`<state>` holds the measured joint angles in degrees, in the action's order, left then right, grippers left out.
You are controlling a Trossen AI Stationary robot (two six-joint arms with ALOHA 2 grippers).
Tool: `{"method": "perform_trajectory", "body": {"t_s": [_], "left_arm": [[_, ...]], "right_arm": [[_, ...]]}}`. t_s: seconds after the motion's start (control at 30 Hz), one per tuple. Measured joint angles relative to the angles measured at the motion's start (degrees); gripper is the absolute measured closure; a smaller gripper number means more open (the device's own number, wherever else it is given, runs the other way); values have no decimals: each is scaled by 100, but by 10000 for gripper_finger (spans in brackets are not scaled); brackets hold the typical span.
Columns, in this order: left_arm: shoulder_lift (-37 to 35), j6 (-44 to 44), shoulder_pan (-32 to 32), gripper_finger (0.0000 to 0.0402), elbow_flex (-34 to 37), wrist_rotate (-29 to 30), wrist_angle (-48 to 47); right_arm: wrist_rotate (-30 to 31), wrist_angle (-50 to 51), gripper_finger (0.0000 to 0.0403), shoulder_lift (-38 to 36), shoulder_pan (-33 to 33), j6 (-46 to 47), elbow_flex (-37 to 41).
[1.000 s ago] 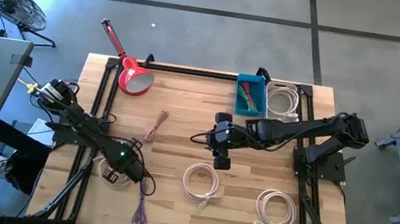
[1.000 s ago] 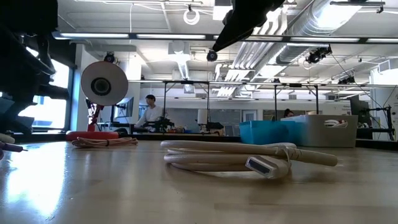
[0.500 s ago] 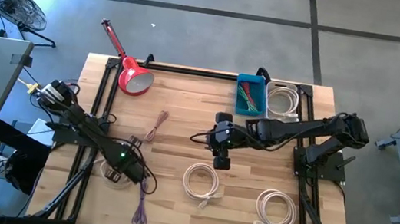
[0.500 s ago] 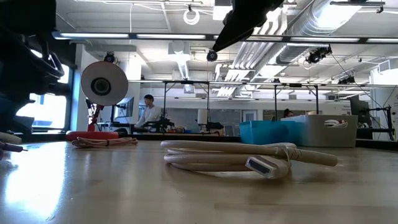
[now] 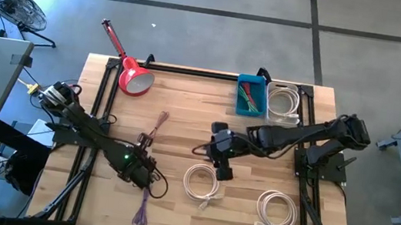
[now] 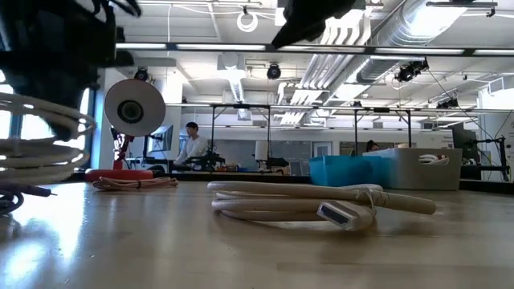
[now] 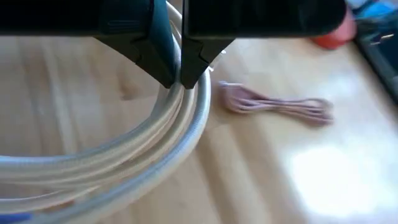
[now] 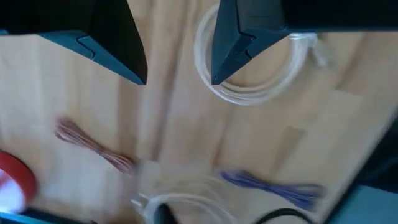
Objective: Pick & Place USB Port
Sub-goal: Put the white HDMI cable into the gray bin
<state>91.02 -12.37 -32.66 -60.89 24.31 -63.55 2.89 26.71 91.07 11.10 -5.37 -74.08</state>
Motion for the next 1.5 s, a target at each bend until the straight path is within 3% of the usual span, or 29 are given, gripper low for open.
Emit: {"method": "perform_trajectory", "body": {"t_s": [0.23,0.43,0.6,0.7,0.87,1.13,1.3,1.5], "left_arm": [[-6,-477,-325,400,-768,1327,-950],[-11,-652,-825,401,-1422,3157,-1184],[-13,-588,-1271,401,-1896,4182,-1151],[-13,-576,-1513,401,-2121,4301,-1138],[-17,-520,-1754,401,-2359,4386,-821],[-17,442,-1758,401,-2428,4059,276],[-17,769,-1760,401,-2428,4033,612],[-17,783,-1758,401,-2425,3898,646]], "right_arm": [[-487,-509,233,-25,456,-299,0],[-603,-1046,233,-55,972,-946,-2],[206,-1072,233,-55,1515,-2013,-2],[1093,-1162,233,-4,1858,-2653,-5],[2070,-1734,234,457,2272,-4102,-10],[4166,-4117,233,1461,2405,-6299,-9],[4161,-4874,236,1756,2410,-7037,-7],[3831,-5309,238,1775,2410,-7173,-4]]}}
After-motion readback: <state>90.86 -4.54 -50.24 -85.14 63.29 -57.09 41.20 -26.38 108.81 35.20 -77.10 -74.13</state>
